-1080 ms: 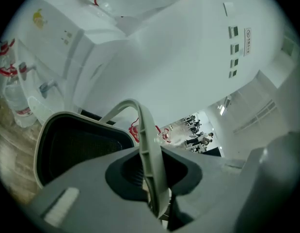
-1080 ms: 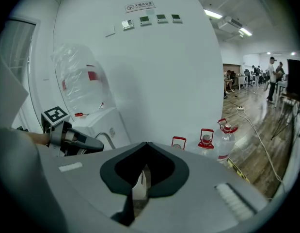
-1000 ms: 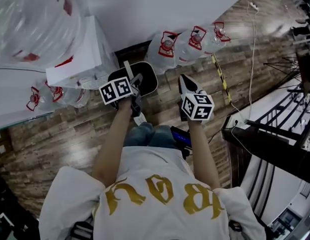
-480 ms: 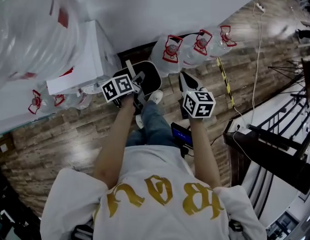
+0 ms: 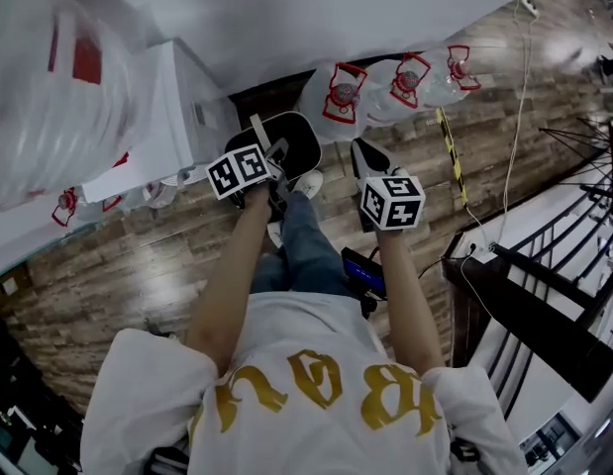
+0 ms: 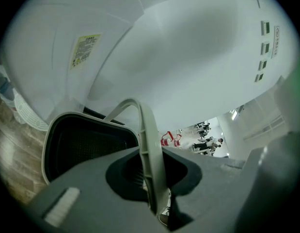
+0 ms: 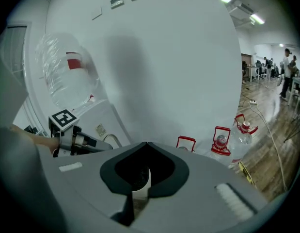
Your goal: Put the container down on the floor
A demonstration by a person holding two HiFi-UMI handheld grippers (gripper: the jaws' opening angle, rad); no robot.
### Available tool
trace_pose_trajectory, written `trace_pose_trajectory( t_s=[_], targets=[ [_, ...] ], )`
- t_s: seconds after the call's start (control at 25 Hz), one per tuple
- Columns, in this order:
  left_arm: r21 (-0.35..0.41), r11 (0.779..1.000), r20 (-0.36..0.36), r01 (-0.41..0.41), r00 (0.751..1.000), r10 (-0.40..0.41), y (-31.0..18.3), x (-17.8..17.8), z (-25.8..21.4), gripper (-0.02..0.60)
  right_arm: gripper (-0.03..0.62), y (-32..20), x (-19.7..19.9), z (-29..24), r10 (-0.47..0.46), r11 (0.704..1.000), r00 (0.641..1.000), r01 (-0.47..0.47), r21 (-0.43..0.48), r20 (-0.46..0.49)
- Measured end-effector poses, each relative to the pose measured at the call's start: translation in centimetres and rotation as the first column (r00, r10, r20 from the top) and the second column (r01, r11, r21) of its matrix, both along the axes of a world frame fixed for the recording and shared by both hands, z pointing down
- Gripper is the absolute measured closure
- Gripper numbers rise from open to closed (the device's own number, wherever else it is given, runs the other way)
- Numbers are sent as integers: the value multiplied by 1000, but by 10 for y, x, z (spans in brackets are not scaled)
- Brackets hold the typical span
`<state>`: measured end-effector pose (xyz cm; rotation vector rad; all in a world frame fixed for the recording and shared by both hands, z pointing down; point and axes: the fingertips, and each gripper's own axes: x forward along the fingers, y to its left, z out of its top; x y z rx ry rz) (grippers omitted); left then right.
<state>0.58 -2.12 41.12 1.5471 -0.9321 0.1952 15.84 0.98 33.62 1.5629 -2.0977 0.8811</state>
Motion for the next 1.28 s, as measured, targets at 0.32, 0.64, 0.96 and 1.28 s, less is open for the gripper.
trace_pose_trajectory(
  t_s=[0.32,0.64,0.96,1.28],
  targets=[
    [-67,998,50,-16,999,19,-12,1,60,538,566,-18,-7,40,-113,993,993,112,-47,-19],
    [-115,993,93,23,996,-12,-20,-10,130,545,566,-25,-16,105,-200,975,979,197,-100,-25],
    [-146,989,119,36,993,-18,-32,-7,202,545,565,-29,-12,177,-229,965,972,221,-143,-46],
    [-175,982,159,70,986,-42,-47,-6,285,546,566,-34,-13,250,-236,954,972,229,-193,-12]
  ],
)
